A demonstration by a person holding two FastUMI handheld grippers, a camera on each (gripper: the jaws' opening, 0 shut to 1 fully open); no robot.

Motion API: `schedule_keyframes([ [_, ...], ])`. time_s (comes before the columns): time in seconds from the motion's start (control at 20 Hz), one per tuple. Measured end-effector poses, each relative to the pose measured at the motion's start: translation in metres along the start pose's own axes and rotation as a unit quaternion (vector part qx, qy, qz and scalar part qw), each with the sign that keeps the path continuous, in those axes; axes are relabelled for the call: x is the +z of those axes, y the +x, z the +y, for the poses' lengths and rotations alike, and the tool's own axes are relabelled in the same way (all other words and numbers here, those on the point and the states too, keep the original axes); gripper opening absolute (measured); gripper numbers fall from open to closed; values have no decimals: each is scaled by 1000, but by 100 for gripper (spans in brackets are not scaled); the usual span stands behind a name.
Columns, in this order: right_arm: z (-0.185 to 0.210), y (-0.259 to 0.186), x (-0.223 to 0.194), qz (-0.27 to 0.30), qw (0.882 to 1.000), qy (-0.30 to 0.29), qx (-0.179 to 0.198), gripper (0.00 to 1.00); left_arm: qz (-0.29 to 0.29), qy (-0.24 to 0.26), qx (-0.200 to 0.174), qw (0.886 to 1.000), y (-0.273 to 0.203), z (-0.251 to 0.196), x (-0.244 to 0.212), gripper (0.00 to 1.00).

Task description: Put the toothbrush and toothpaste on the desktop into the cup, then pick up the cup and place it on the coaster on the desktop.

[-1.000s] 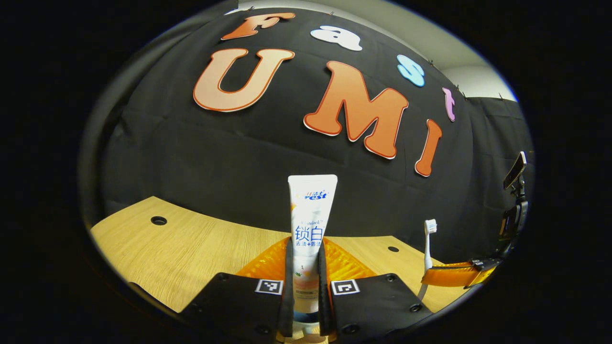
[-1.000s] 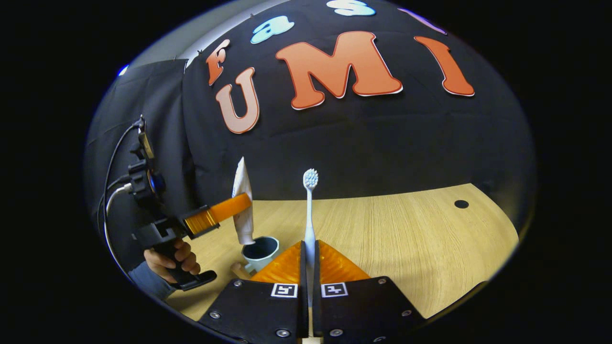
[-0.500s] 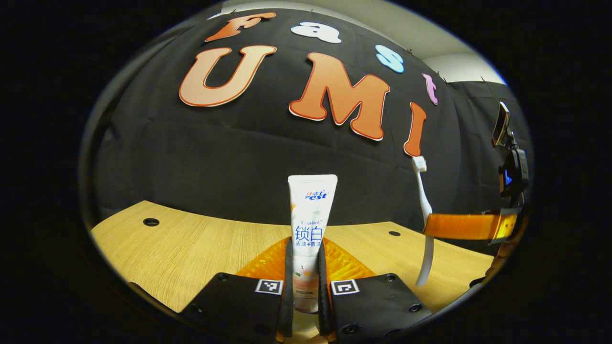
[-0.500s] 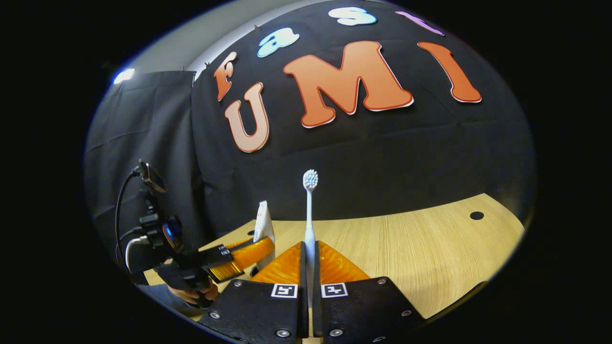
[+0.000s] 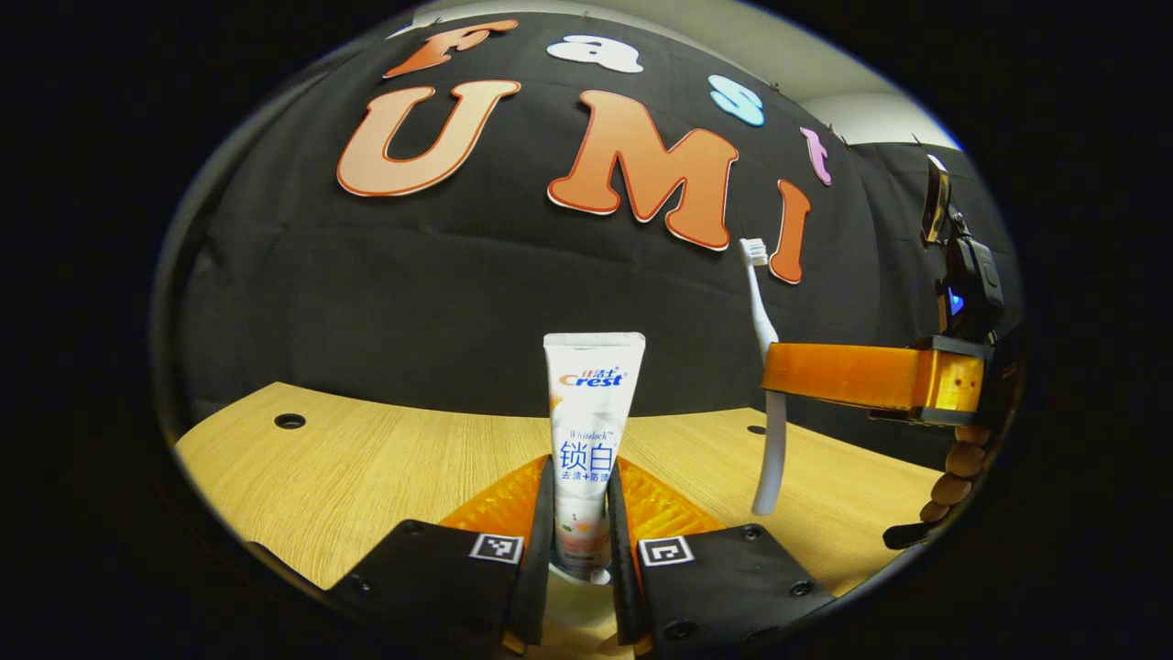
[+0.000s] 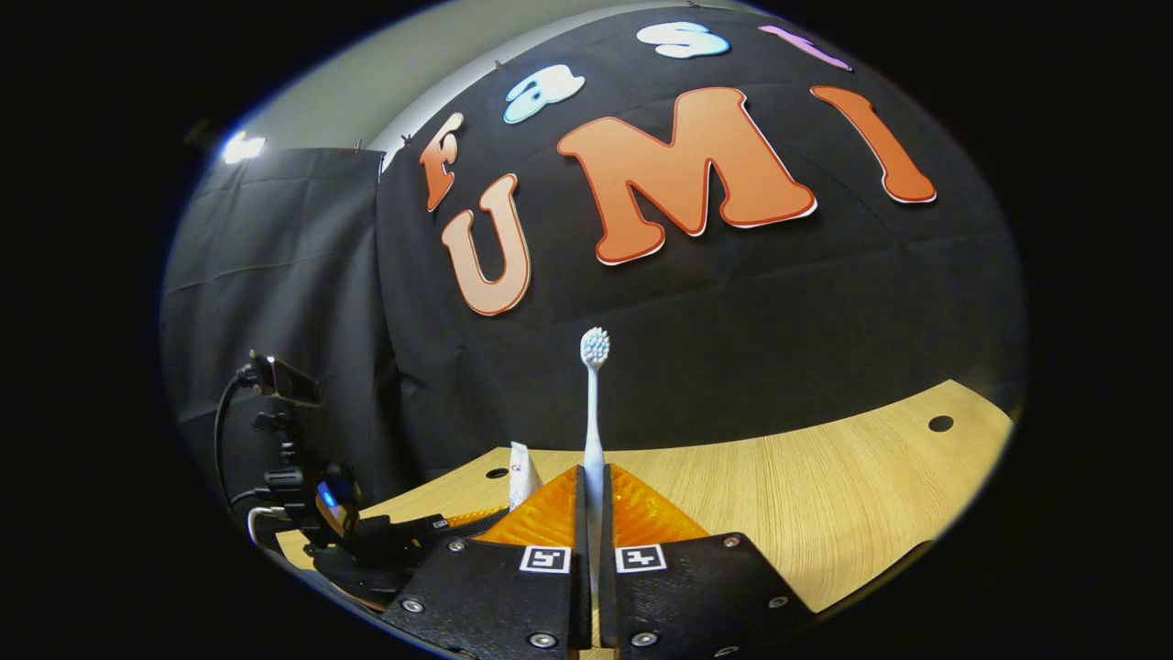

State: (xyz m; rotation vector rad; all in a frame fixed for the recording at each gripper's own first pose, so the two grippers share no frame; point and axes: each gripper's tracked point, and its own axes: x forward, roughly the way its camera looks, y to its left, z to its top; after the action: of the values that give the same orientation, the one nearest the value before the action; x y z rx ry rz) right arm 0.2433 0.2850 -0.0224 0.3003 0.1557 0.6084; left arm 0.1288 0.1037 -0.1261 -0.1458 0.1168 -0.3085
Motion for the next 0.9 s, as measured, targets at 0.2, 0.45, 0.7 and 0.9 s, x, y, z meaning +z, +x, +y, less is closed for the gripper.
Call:
schedule_keyframes([
  [0.2, 9, 14, -8, -6, 1000, 17, 9, 3, 9, -6, -3, 1000, -9, -3, -2, 41],
  [0.45, 25, 29, -14, -7, 1000, 7, 29, 4, -27, -20, 9, 999, -15, 0, 19, 80],
  [0.7, 32, 39, -35, -4, 999, -2, 36, 3, -53, -26, 39, 997, -20, 14, 34, 81],
  [0.9, 29, 46, -53, 5, 1000, -4, 27, 4, -58, -26, 60, 996, -24, 24, 36, 74],
])
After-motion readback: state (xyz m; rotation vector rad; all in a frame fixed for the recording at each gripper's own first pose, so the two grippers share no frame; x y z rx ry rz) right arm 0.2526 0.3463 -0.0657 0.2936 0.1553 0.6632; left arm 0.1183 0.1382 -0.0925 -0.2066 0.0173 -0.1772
